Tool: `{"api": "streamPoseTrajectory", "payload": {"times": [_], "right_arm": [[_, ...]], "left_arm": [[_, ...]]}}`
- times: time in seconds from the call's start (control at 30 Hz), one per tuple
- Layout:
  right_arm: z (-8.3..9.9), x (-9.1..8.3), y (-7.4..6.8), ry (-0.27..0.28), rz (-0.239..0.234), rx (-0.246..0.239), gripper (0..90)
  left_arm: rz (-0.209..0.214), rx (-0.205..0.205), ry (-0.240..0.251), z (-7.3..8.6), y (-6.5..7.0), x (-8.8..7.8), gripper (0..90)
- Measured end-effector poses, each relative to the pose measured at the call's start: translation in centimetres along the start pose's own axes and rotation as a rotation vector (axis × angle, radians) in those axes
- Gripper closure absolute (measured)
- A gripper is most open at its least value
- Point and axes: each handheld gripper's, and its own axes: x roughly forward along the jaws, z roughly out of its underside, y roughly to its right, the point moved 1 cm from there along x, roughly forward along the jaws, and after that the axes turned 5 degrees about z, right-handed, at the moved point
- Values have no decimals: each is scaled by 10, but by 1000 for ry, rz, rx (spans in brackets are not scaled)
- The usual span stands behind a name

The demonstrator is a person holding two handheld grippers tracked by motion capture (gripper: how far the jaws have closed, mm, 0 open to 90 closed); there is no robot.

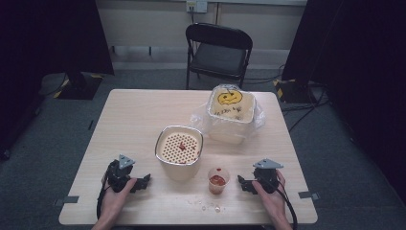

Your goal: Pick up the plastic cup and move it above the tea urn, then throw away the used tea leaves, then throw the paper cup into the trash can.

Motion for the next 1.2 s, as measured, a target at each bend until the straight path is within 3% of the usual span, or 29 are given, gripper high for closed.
{"api": "streamPoseTrajectory", "payload": {"times": [0.03,0.27,0.83,0.93,1.03,1.1,1.17,1.2], "right_arm": [[0,-1,-1,3,-1,2,142],[-1,-9,-9,3,-48,-16,140],[-3,-25,-53,-2,-247,-111,149],[-4,-26,-58,-2,-262,-125,151],[-8,-25,-68,4,-307,-143,217],[-9,-24,-71,8,-317,-145,216],[-13,-24,-76,39,-371,-135,216],[-13,-24,-76,39,-371,-135,216]], "left_arm": [[0,0,0,0,0,0,0],[0,0,0,0,0,0,0],[0,0,0,0,0,0,0],[0,0,0,0,0,0,0],[0,0,0,0,0,0,0],[0,1,0,0,0,0,0],[0,0,0,0,0,0,0],[0,0,0,0,0,0,0]]}}
